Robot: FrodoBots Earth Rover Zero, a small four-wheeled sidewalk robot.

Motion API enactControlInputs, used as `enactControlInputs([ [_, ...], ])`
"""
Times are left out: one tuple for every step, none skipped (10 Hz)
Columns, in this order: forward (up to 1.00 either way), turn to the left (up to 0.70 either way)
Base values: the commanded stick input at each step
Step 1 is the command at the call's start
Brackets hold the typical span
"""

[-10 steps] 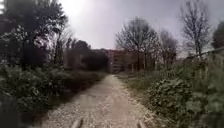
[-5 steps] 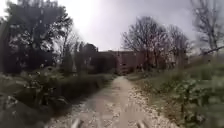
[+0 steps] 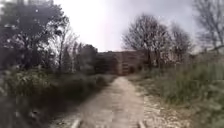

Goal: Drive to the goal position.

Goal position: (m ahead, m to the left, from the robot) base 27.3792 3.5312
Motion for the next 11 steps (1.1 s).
enactControlInputs([
  [1.0, -0.02],
  [1.0, -0.19],
  [1.0, -0.36],
  [1.0, -0.35],
  [1.0, -0.12],
  [1.0, 0.0],
  [1.0, 0.0],
  [1.0, 0.0],
  [1.0, 0.0],
  [1.0, 0.0],
  [1.0, 0.0],
])
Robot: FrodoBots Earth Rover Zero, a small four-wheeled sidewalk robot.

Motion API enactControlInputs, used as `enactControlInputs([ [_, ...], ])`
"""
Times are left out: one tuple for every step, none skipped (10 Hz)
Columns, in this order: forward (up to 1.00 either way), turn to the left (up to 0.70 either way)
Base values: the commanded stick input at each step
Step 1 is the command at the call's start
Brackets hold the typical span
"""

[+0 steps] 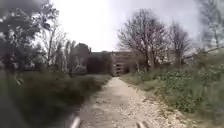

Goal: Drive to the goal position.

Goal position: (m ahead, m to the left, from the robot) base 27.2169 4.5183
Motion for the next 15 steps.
enactControlInputs([
  [1.0, 0.0],
  [1.0, 0.0],
  [1.0, 0.0],
  [1.0, 0.0],
  [1.0, 0.0],
  [1.0, 0.0],
  [1.0, 0.0],
  [1.0, -0.17],
  [1.0, -0.28],
  [1.0, -0.14],
  [1.0, -0.04],
  [1.0, 0.0],
  [1.0, 0.0],
  [1.0, 0.0],
  [1.0, 0.0],
])
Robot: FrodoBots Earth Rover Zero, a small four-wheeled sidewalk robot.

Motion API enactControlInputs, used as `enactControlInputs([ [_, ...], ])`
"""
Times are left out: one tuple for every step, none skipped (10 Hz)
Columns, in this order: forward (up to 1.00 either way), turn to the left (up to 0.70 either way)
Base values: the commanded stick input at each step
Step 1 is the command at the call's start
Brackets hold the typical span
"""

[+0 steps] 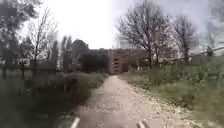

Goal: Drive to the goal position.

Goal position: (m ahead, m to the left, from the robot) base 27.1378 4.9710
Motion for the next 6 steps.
enactControlInputs([
  [1.0, 0.0],
  [1.0, 0.0],
  [1.0, 0.0],
  [1.0, 0.0],
  [1.0, 0.0],
  [1.0, 0.0],
])
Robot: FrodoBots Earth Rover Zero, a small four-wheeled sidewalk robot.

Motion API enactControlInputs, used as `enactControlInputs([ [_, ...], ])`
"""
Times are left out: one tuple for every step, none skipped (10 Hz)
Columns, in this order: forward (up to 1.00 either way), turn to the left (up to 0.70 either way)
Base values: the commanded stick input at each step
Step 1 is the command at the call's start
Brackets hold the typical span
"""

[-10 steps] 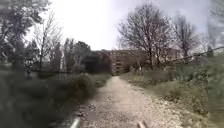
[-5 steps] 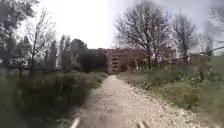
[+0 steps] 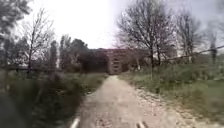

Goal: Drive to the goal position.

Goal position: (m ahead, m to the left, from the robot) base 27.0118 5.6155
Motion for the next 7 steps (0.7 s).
enactControlInputs([
  [1.0, 0.0],
  [1.0, 0.0],
  [1.0, 0.0],
  [1.0, 0.0],
  [1.0, 0.0],
  [1.0, 0.0],
  [1.0, 0.0],
])
